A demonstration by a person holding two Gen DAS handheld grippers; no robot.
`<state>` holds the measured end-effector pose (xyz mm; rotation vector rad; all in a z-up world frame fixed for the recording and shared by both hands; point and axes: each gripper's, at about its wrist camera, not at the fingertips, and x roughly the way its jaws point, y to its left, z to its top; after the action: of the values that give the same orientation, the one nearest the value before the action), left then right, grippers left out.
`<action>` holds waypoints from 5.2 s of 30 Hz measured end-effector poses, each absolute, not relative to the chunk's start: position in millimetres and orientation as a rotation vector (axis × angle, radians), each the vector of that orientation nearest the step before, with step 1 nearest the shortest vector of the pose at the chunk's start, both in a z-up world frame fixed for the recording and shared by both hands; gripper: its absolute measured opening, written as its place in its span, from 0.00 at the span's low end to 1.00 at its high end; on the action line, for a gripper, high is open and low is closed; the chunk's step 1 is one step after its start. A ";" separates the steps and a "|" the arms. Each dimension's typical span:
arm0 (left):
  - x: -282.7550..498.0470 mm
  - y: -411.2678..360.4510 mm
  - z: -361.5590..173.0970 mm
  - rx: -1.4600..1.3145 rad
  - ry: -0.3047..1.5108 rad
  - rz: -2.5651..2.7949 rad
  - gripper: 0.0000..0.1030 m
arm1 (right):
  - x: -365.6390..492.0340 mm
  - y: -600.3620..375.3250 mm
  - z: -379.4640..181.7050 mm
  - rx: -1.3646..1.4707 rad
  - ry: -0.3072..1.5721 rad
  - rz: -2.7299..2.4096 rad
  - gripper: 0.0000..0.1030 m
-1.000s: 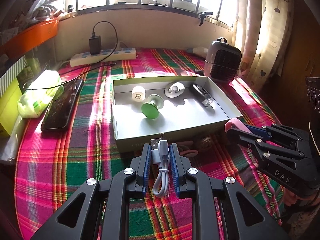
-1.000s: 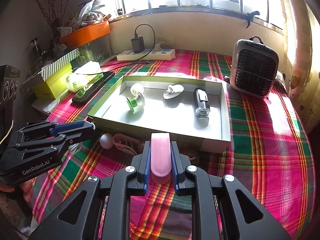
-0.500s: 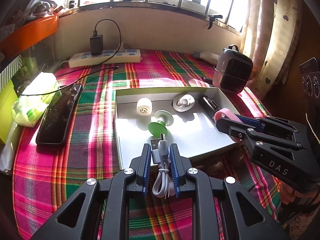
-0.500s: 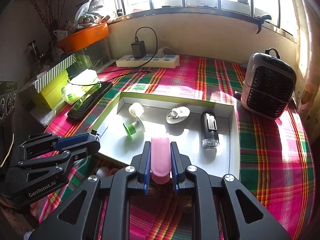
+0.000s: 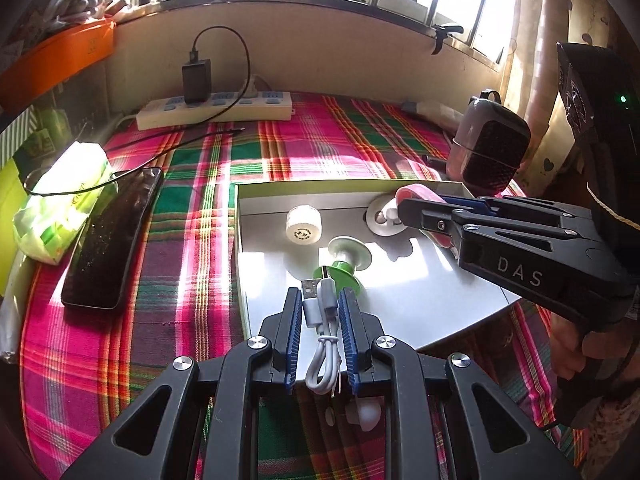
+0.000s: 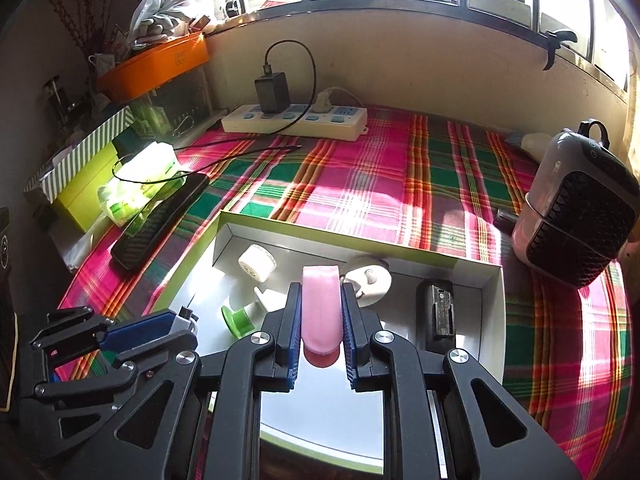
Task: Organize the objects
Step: 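Carry the pink object and white cable over the open white box with both grippers, then lower the pink object and open the right gripper while the left gripper lowers and releases the cable, then withdraw both grippers from the box toward the remaining items in front of it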
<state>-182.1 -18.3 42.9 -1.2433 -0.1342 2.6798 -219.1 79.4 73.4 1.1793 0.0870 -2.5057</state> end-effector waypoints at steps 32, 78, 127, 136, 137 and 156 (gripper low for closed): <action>-203.2 -14.9 21.3 -1.312 -0.117 2.669 0.15 | -264.3 58.2 36.3 1.324 0.074 -2.397 0.18; -195.2 -12.6 23.6 -1.333 -0.094 2.678 0.25 | -253.5 56.8 46.4 1.317 0.032 -2.415 0.30; -117.8 -14.3 51.9 -1.172 -0.145 2.725 0.30 | -123.9 122.2 80.3 1.119 -0.051 -2.691 0.40; -106.7 -21.4 40.5 -1.166 -0.159 2.672 0.33 | -100.8 139.5 75.6 1.111 -0.047 -2.741 0.42; -106.0 -21.5 38.4 -1.170 -0.155 2.663 0.34 | -98.2 141.2 74.3 1.113 -0.052 -2.742 0.42; -122.7 -9.6 17.3 -1.233 -0.093 2.610 0.34 | -80.4 159.7 49.3 1.193 -0.067 -2.741 0.43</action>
<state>-122.7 -9.6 17.3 -1.2335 -0.0928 2.6096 -80.4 159.7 49.3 1.1933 -0.0675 -2.7410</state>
